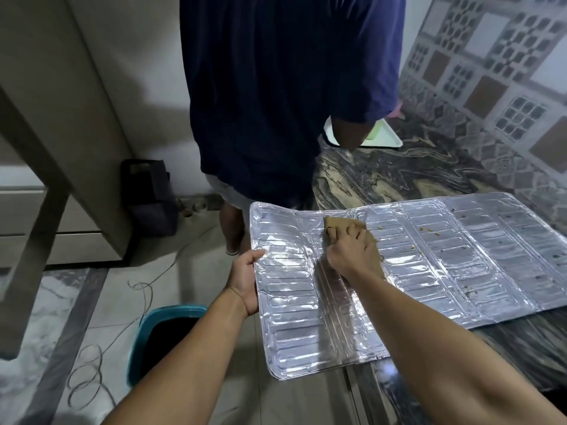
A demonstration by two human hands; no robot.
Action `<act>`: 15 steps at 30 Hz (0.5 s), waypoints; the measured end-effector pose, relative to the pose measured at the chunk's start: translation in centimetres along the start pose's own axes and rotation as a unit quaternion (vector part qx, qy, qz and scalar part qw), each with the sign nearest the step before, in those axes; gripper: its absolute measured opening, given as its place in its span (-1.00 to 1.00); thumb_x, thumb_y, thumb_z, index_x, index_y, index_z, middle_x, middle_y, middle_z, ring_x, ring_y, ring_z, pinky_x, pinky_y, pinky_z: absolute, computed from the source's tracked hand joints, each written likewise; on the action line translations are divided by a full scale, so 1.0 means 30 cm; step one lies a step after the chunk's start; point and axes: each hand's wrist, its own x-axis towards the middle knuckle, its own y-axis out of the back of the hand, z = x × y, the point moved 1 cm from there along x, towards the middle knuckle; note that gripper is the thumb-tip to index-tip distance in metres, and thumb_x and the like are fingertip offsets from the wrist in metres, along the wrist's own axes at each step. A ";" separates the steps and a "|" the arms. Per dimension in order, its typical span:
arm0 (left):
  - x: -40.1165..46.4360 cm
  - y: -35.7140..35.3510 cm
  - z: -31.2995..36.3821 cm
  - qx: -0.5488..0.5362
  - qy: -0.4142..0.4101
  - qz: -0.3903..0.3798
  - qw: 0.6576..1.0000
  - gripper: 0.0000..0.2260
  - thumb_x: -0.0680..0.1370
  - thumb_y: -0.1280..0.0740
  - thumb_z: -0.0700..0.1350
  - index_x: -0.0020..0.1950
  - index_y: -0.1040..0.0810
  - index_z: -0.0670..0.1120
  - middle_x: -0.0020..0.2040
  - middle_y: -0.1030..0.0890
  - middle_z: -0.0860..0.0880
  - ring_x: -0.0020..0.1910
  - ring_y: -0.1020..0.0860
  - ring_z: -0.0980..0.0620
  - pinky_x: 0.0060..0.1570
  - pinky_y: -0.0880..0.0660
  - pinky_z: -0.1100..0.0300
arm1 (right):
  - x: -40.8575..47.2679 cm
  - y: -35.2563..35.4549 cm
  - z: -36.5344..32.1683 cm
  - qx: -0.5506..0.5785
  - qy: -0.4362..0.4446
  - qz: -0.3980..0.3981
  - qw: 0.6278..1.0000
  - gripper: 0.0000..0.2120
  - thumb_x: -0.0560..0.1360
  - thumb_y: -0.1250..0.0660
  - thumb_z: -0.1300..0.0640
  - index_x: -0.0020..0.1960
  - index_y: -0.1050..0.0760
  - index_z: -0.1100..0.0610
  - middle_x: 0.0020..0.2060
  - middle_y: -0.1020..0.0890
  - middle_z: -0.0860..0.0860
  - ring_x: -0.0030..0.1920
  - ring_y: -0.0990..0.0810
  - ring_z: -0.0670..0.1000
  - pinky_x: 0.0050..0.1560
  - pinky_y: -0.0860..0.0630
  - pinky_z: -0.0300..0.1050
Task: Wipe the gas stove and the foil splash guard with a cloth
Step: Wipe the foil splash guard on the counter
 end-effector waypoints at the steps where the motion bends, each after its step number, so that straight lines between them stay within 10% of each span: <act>1: 0.003 0.000 0.002 0.005 -0.001 0.004 1.000 -0.71 0.59 -0.12 -0.06 -0.04 -0.58 -0.18 -0.31 -0.68 -0.14 -0.40 -0.66 -0.12 -0.25 -0.50 0.09 | 0.017 -0.012 -0.008 0.001 0.028 -0.008 1.000 -0.56 0.59 -0.06 0.09 0.46 -0.22 0.10 0.49 -0.21 0.20 0.51 -0.06 0.27 0.48 0.03 0.31; 8: 0.040 0.034 -0.015 -0.023 0.011 0.016 1.000 -0.65 0.56 -0.10 -0.05 0.11 -0.56 -0.22 -0.16 -0.69 -0.22 -0.19 -0.63 -0.23 -0.12 -0.52 -0.01 | -0.047 -0.024 -0.062 -0.009 0.248 -0.036 0.968 -0.69 0.64 -0.07 0.11 0.27 -0.50 0.07 0.24 -0.54 0.06 0.33 -0.38 0.10 0.39 -0.15 0.05; 15: 0.038 0.044 -0.022 -0.038 -0.012 0.059 0.997 -0.68 0.57 -0.11 -0.10 0.14 -0.56 -0.23 -0.21 -0.69 -0.21 -0.19 -0.61 -0.25 -0.11 -0.55 -0.04 | 0.096 -0.050 0.012 -0.043 0.087 0.026 0.995 -0.49 0.47 0.01 0.12 0.39 -0.35 0.12 0.43 -0.39 0.14 0.49 -0.16 0.25 0.48 -0.05 0.28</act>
